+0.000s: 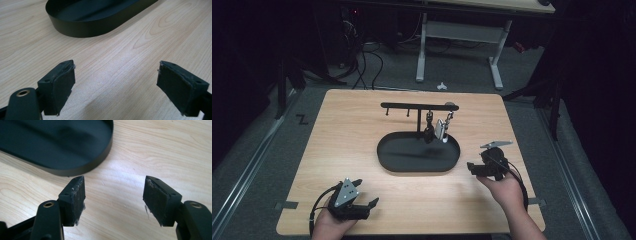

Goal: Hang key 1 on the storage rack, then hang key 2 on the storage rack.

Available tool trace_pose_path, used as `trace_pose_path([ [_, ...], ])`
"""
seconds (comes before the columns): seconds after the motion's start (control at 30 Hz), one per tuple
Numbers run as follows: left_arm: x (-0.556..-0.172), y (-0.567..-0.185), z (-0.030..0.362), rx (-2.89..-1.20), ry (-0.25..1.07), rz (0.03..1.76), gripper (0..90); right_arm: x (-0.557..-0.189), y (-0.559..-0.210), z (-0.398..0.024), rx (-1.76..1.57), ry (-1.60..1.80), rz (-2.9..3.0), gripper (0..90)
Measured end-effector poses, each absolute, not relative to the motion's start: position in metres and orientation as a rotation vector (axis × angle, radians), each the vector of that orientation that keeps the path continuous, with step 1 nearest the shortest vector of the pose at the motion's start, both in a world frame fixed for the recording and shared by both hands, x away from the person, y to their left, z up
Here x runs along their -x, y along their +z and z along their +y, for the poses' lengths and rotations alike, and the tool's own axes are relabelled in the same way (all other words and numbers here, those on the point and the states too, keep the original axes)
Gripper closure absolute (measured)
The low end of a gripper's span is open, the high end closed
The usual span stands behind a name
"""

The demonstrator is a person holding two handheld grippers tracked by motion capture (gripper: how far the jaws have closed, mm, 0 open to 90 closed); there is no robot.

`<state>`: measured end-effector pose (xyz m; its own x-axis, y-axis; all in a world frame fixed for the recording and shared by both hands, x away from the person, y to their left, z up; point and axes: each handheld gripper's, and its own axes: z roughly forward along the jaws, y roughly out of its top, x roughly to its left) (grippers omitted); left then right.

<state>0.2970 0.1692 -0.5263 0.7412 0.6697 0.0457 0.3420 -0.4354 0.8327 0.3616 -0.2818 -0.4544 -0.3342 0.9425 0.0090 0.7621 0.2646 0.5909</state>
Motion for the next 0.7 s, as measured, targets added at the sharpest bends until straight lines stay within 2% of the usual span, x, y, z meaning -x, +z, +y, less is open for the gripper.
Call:
trace_pose_path([
  [0.37, -0.297, -0.526, 0.168, -2.060, 0.499, 0.798, 15.5, -0.306, -0.496, -0.317, -1.537, 0.897, 2.019, 30.6],
  [0.47, -0.298, -0.523, 0.171, -2.036, 0.503, 0.830, 15.5, -0.280, -0.512, -0.324, -1.509, 0.928, 1.966, 33.4],
  [0.7, -0.297, -0.520, 0.169, -2.039, 0.534, 0.839, 15.5, -0.274, -0.503, -0.333, -1.472, 0.950, 1.940, 32.4],
])
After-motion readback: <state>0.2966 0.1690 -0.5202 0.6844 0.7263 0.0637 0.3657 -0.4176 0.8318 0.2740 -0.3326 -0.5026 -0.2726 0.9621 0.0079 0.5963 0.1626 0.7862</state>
